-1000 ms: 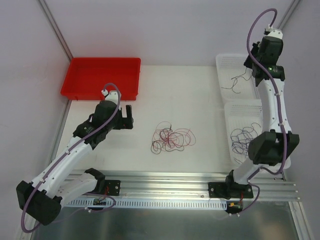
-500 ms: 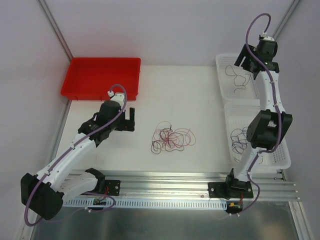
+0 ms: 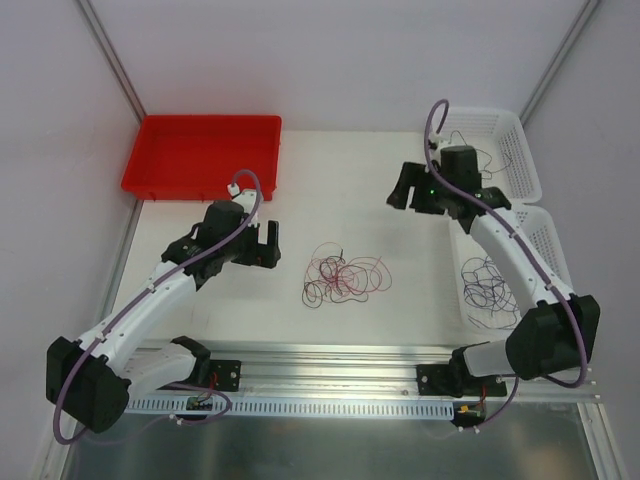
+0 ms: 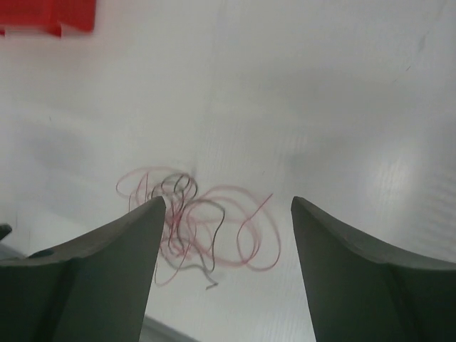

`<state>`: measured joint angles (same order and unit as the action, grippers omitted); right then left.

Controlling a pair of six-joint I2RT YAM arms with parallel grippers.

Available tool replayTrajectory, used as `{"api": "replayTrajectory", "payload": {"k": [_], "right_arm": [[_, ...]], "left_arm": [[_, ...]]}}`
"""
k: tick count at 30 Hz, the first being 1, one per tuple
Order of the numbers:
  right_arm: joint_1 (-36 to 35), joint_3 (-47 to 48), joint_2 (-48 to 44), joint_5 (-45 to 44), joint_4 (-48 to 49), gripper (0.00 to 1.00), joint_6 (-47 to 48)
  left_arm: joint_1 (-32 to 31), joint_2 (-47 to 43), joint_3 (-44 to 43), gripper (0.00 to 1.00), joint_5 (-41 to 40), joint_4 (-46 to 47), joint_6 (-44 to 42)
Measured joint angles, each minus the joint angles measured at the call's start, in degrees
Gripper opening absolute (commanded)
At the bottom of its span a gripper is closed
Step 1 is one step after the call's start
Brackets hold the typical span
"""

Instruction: Untangle the cables

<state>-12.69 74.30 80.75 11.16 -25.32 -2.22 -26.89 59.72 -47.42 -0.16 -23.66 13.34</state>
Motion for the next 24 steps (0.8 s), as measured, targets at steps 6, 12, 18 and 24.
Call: {"api": "replayTrajectory", "payload": {"k": [6, 12, 18, 24], "right_arm": [[-8.9, -18.5, -7.8, -1.7, 1.4, 0.64, -6.9], [-15.6, -30.4, -11.2, -3.7, 5.4, 0.55, -14.7], [-20.5, -33.9, -8.8, -6.5, 12.3, 0.46, -19.4], [-21.5, -34.8, -2.7, -8.0, 18.6, 0.42, -20.7]], "left_arm": [[0.0, 2.2, 0.0, 0.99, 4.2, 0.5, 0.0], [0.0, 3.3, 0.0, 0.99, 6.1, 0.7, 0.0], [0.0, 3.3, 0.0, 0.99, 5.6, 0.7, -0.2], [0.0, 3.4, 0.0, 0.99, 4.7, 0.7, -0.8]]}}
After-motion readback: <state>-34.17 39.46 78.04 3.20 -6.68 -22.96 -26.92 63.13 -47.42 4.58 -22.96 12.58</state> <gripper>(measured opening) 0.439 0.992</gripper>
